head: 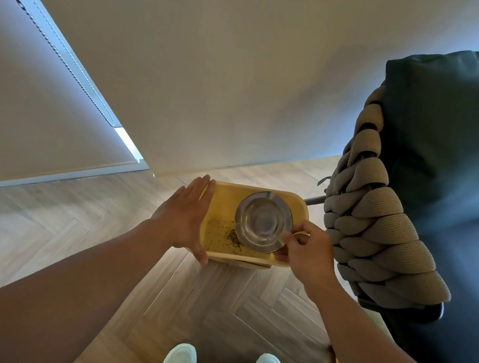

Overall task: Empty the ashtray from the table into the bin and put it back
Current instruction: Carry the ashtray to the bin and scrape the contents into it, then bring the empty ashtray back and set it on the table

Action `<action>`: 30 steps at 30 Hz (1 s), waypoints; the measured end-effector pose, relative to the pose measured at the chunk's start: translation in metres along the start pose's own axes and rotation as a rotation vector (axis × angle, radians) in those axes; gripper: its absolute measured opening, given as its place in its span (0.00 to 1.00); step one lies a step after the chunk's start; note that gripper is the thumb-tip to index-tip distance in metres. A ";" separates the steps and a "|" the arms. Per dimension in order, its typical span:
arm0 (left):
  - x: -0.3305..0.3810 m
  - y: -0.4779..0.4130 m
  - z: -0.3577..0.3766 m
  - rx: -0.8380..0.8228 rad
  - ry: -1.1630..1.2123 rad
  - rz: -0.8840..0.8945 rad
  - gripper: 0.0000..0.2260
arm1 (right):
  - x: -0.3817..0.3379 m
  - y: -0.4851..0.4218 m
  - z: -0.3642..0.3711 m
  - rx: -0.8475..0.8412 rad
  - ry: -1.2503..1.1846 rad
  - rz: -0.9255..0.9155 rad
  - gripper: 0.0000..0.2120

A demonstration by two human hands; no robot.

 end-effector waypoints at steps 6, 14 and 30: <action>-0.001 -0.002 0.003 -0.006 -0.017 0.006 0.69 | 0.001 0.000 -0.001 -0.109 -0.288 0.211 0.02; 0.021 0.001 -0.012 0.211 0.407 -0.091 0.46 | -0.001 0.001 -0.002 -0.176 -0.354 0.243 0.02; 0.062 0.068 -0.054 0.211 1.119 -0.331 0.10 | -0.049 0.067 -0.033 -0.101 -0.207 0.085 0.11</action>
Point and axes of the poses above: each hand's wrist, its own y-axis away from the middle knuckle, its own z-axis out of the palm, x = y × z, the point moved 2 cm from there along -y, towards the middle knuckle, and after that the axes turned 2 degrees about -y, right-handed, at the moved point
